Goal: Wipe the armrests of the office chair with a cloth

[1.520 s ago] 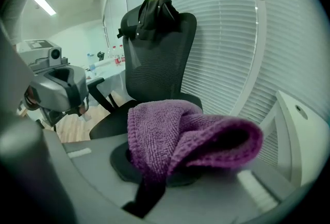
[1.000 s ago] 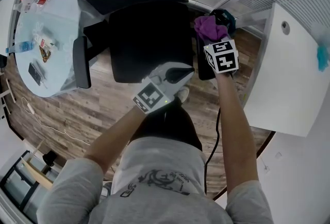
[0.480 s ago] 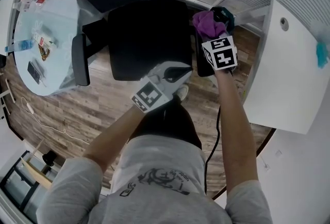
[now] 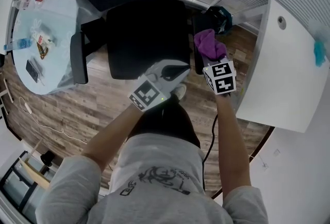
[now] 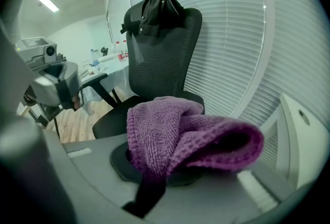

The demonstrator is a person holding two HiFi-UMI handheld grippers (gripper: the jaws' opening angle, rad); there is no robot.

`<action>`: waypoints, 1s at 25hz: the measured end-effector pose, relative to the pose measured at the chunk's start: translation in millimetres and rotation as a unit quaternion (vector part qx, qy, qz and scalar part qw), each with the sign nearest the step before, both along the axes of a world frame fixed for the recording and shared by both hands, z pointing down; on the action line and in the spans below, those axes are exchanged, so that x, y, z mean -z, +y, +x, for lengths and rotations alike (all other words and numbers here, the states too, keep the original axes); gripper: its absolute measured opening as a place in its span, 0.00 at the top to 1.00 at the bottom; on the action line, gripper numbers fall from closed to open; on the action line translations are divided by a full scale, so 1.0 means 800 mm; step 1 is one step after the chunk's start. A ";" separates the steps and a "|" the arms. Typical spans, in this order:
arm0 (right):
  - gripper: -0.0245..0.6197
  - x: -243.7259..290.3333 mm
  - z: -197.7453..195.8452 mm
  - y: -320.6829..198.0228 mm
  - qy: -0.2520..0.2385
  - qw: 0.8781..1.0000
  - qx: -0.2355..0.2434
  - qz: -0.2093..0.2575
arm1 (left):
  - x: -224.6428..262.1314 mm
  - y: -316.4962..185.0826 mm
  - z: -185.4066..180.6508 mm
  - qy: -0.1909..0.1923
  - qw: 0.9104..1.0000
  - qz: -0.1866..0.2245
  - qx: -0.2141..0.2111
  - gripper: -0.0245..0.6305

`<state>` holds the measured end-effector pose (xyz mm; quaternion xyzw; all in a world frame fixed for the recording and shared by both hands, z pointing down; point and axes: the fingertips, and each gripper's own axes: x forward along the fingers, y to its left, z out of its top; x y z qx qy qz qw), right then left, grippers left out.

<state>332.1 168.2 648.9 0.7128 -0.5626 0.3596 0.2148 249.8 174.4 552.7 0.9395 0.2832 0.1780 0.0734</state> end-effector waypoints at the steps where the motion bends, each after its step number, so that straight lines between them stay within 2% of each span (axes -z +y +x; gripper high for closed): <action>1: 0.91 0.001 -0.008 0.007 0.000 1.000 -0.001 -0.001 | 0.000 0.000 -0.001 0.000 1.000 0.000 0.000 0.96; 13: 0.91 0.010 -0.093 0.087 -0.016 1.000 -0.009 -0.018 | 0.003 0.004 0.001 0.003 1.000 -0.001 -0.001 0.96; 19: 0.91 0.009 -0.092 0.088 -0.019 1.000 -0.012 -0.019 | 0.002 0.003 0.003 0.003 1.000 -0.003 -0.002 0.96; 25: 0.91 0.006 -0.071 0.071 -0.039 0.999 -0.027 -0.004 | -0.002 -0.002 0.004 0.000 1.000 -0.003 -0.001 0.96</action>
